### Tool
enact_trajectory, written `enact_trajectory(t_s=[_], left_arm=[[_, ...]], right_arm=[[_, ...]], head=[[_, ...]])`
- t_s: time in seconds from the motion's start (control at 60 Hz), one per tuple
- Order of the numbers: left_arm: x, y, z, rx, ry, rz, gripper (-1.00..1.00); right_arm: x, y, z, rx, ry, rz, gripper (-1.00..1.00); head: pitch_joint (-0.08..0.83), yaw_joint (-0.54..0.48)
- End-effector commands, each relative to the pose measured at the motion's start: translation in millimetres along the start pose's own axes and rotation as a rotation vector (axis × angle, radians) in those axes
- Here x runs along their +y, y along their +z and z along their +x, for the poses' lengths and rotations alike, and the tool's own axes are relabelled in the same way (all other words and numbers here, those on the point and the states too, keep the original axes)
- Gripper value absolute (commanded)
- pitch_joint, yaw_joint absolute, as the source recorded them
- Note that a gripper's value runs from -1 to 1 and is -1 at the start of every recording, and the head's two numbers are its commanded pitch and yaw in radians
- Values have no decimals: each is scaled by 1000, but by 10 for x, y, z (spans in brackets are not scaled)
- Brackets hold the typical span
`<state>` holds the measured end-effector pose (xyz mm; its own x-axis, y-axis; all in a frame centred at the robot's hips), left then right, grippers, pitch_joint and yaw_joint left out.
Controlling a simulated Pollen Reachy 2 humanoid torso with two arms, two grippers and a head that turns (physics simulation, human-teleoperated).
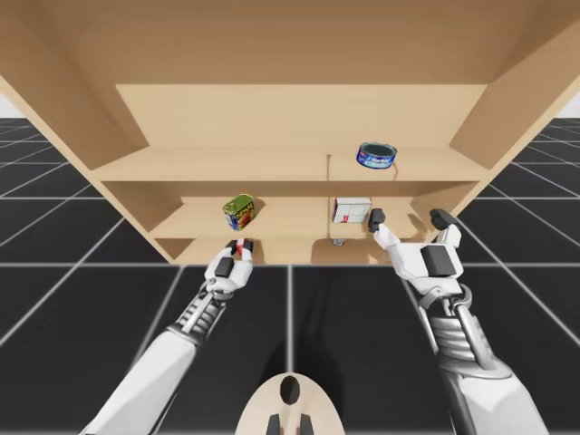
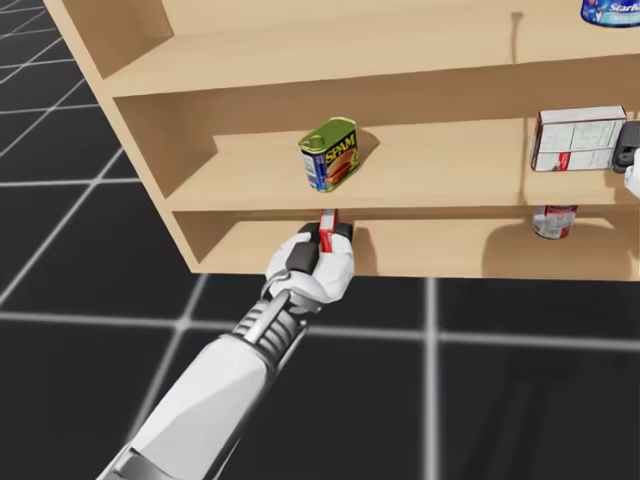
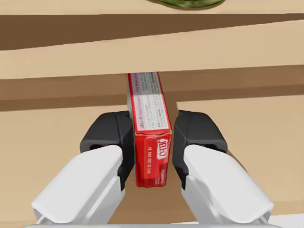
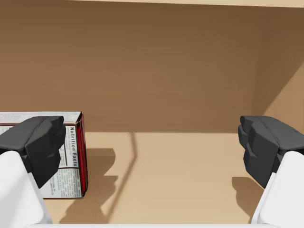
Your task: Find the gelatin box on the shelf and bring it to me.
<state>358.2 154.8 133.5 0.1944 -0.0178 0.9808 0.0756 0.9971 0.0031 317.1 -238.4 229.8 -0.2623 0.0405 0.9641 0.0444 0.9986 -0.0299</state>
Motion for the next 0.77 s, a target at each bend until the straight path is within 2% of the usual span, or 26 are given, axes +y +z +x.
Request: enact_trajectory(t_s=[0.017,0.133,0.283,0.5,0.6,0.733,0.767], left_arm=[[-337,82,40,-34,83,-45,1000],[-304,183,155,-95,72,-40,1000],[-264,308,217,-139,55,-35,1000],[-237,557,197,-114,54,-47,1000],[-181,761,139,-93,40,-62,1000],[-68,1125,86,-69,0,-81,1000],[-51,1177,80,-63,8,-90,1000]], right_arm=[[26,7,-10,3,-12,-2,-1000],[22,6,-9,2,-13,-5,-1000],[20,3,-8,2,-14,-6,-1000],[17,4,-8,2,-14,-7,-1000],[12,3,-7,2,-13,-8,-1000],[14,9,-8,0,-14,-3,-1000],[12,11,-4,-2,-23,5,-1000]], head=[[612,234],[609,234],[608,235],[608,234],[606,231],[606,232],[606,232]])
